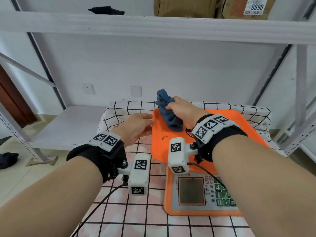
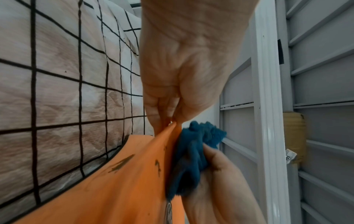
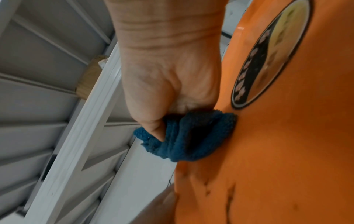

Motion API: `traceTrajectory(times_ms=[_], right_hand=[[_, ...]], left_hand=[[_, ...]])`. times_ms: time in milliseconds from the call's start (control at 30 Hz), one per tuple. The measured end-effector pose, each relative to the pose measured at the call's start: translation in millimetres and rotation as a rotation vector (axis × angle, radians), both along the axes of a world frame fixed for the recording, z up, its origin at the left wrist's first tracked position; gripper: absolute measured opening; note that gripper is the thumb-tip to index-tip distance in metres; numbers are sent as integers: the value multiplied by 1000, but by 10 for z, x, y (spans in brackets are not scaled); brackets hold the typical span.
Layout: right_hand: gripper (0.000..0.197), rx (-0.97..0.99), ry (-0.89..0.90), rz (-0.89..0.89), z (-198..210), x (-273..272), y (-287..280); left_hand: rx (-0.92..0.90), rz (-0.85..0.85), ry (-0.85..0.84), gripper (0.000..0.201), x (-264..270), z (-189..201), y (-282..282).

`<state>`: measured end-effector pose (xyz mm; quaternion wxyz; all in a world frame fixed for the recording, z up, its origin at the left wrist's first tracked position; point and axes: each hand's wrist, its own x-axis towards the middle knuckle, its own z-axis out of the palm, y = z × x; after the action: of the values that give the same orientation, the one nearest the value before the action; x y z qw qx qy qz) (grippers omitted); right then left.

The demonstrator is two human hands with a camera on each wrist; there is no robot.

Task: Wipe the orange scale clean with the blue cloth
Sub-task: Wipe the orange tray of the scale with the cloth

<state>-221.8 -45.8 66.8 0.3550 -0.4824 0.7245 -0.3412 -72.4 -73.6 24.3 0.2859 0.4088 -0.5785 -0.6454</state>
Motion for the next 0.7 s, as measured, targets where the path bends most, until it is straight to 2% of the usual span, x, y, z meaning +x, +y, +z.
traceTrajectory(times_ms=[133, 267, 367, 500, 633, 700], right_hand=[[21, 7, 100, 73, 6, 135, -110], [10, 6, 128, 101, 32, 111, -105], [9, 9, 161, 161, 26, 117, -66], [20, 35, 240, 227, 42, 101, 42], [25, 145, 82, 305, 41, 61, 249], [26, 167, 104, 333, 29, 22, 330]], left_hand=[[26, 23, 15, 23, -4, 2, 20], [183, 109, 114, 26, -43, 33, 49], [284, 97, 178, 31, -33, 63, 85], [345, 56, 199, 52, 7, 44, 49], [309, 49, 123, 84, 102, -20, -27], [268, 63, 44, 94, 145, -19, -60]])
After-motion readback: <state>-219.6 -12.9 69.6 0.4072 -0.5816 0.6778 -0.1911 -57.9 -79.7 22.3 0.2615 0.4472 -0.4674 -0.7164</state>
